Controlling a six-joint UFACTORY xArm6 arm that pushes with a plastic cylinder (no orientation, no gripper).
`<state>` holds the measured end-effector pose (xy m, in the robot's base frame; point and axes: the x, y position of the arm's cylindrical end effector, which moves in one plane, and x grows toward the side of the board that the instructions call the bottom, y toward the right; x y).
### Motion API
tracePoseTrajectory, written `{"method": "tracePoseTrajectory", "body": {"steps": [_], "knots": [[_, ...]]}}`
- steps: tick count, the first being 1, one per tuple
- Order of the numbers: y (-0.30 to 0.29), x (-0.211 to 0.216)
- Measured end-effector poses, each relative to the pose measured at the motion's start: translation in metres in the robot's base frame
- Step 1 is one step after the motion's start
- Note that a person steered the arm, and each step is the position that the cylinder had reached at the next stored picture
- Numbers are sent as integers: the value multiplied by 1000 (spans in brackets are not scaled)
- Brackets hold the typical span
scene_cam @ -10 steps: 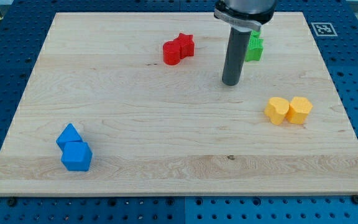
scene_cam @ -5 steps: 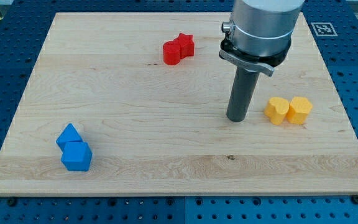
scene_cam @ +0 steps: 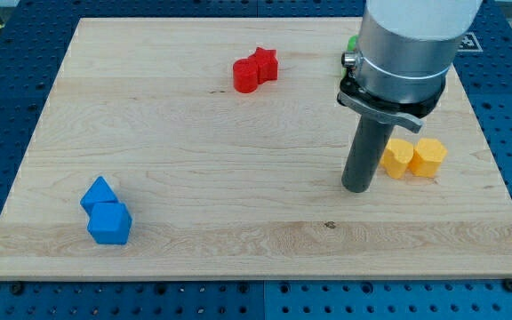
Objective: Slide the yellow hexagon slightly up
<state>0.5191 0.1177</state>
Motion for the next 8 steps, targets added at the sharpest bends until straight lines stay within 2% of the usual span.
{"method": "tracePoseTrajectory", "body": {"steps": [3, 8], "knots": [[10, 19], [46, 17]]}}
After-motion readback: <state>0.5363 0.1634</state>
